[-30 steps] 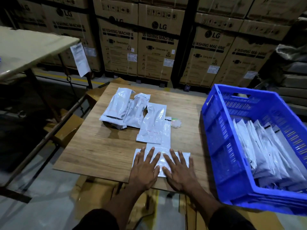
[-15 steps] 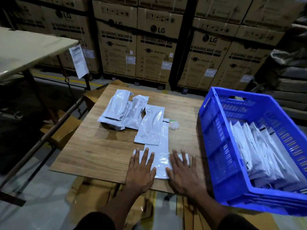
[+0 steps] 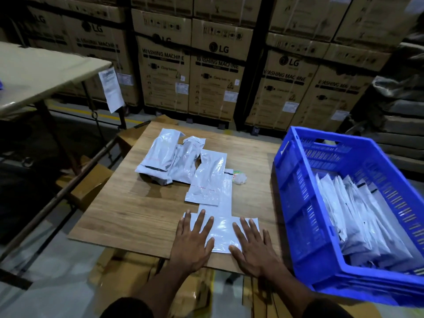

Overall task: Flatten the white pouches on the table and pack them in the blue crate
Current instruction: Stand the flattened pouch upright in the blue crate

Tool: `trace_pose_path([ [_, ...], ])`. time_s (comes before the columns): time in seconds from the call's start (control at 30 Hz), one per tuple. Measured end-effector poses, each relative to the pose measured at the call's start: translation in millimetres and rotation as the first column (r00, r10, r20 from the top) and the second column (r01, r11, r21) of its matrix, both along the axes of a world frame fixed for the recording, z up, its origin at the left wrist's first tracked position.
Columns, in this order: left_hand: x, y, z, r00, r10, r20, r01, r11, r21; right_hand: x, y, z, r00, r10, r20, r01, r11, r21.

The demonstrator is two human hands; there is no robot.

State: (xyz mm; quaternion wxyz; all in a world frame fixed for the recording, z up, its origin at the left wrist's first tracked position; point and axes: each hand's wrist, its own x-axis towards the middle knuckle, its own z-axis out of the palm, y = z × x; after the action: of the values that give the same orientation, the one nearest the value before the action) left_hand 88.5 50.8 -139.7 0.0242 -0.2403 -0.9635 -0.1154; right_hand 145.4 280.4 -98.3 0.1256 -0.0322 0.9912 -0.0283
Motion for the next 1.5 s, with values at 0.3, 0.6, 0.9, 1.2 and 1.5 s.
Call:
trace_pose_path([
  [0.3, -3.1, -0.1, 3.0, 1.0, -0.009, -0.001, 0.009, 1.0, -0.014, 5.3, -10.4, 19.6, 0.915, 0.332, -0.23, -0.28, 0.931, 0.233],
  [0.6, 4.4, -7.3, 16.2, 0.98, -0.152, -0.128, 0.145, 0.987, -0.066, -4.1, -21.3, 16.0, 0.828, 0.371, -0.421, -0.285, 0.924, 0.254],
  [0.9, -9.4, -16.6, 30.8, 0.987, -0.047, -0.153, 0.015, 0.979, -0.204, 3.4, -18.5, 24.1, 0.525, 0.757, -0.389, -0.638, 0.653, 0.408],
  [1.2, -1.9, -22.1, 56.1, 0.948, 0.09, -0.305, -0.114, 0.992, -0.062, -25.1, -26.7, 72.9, 0.643, 0.565, -0.517, -0.599, 0.792, 0.121],
  [1.5, 14.8, -19.3, 46.1, 0.955, -0.069, -0.29, 0.076, 0.997, 0.015, -45.4, -24.9, 107.8, 0.984, 0.141, -0.112, -0.18, 0.718, -0.673],
])
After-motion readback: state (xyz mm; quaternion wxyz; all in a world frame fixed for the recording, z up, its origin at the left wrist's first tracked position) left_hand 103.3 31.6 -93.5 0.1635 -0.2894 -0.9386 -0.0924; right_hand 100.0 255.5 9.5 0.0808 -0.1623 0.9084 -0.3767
